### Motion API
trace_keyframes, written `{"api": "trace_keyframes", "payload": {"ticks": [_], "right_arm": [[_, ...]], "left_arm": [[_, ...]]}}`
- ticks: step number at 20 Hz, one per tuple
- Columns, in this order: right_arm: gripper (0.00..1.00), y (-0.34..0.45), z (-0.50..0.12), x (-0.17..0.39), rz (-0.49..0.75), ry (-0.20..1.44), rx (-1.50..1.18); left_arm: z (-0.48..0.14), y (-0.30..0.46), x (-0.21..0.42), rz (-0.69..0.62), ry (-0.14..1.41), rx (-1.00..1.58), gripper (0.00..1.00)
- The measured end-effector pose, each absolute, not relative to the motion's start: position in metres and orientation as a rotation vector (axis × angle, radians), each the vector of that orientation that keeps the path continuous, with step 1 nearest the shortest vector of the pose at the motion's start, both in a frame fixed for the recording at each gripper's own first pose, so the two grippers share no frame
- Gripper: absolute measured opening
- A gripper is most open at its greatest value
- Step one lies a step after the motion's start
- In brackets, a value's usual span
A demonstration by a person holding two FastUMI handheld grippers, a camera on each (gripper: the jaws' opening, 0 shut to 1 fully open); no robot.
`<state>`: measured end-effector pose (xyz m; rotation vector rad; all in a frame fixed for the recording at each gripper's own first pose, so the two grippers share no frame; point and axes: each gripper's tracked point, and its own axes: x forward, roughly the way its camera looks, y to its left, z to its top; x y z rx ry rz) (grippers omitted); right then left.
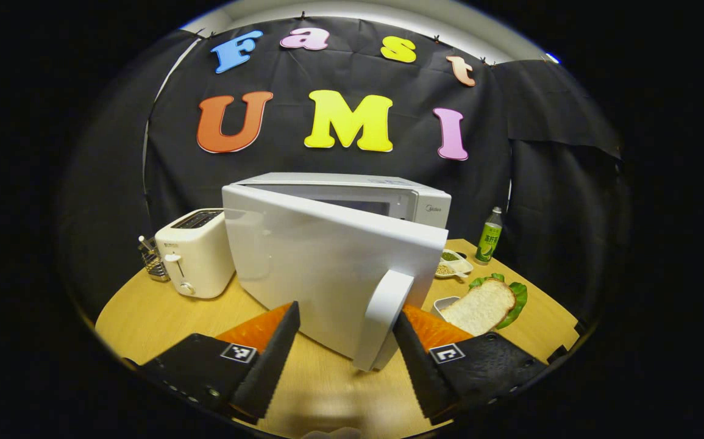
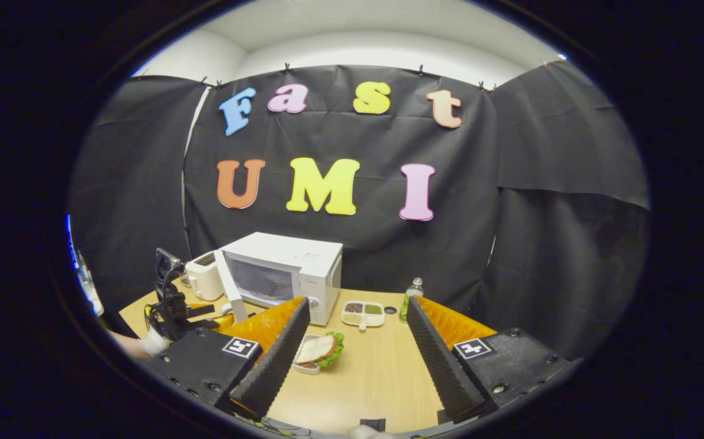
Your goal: Open the microwave oven with the left hand, put the food in, and close the microwave oven.
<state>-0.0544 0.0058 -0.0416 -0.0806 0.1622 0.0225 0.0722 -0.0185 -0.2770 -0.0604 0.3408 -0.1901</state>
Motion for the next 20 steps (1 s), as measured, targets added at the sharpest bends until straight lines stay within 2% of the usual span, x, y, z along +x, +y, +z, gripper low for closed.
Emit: {"api": "trace_keyframes", "payload": {"ticks": [1, 2, 3, 5, 8, 10, 12, 13, 15, 19, 20], "right_arm": [[1.00, 0.009, -0.044, -0.056, 0.029, 0.163, -0.077], [0.96, 0.014, -0.046, -0.058, 0.038, 0.165, -0.073], [1.00, 0.017, -0.049, -0.059, 0.046, 0.169, -0.069], [0.96, 0.026, -0.054, -0.060, 0.063, 0.177, -0.057], [1.00, 0.042, -0.058, -0.059, 0.092, 0.181, -0.041], [0.96, 0.053, -0.062, -0.056, 0.113, 0.185, -0.039], [0.96, 0.067, -0.066, -0.053, 0.139, 0.192, -0.033], [1.00, 0.074, -0.071, -0.052, 0.154, 0.201, -0.031], [0.96, 0.084, -0.077, -0.048, 0.180, 0.214, -0.031], [0.97, 0.094, -0.089, -0.039, 0.208, 0.238, -0.026], [1.00, 0.097, -0.091, -0.036, 0.221, 0.248, -0.012]], "left_arm": [[-0.278, -0.013, 0.067, -0.183, 0.348, -0.060, 0.98], [-0.277, -0.007, 0.063, -0.176, 0.348, -0.050, 0.89], [-0.276, 0.001, 0.057, -0.166, 0.349, -0.032, 0.98], [-0.275, 0.018, 0.046, -0.142, 0.351, -0.008, 0.98], [-0.275, 0.047, 0.029, -0.106, 0.362, 0.002, 0.98], [-0.276, 0.071, 0.017, -0.070, 0.366, 0.003, 0.98], [-0.277, 0.098, 0.008, -0.028, 0.374, -0.002, 0.98], [-0.279, 0.113, 0.002, -0.003, 0.379, -0.003, 0.98], [-0.280, 0.142, -0.009, 0.044, 0.390, -0.004, 0.98], [-0.281, 0.190, -0.029, 0.131, 0.402, -0.024, 0.98], [-0.280, 0.205, -0.033, 0.160, 0.401, -0.020, 0.98]]}}
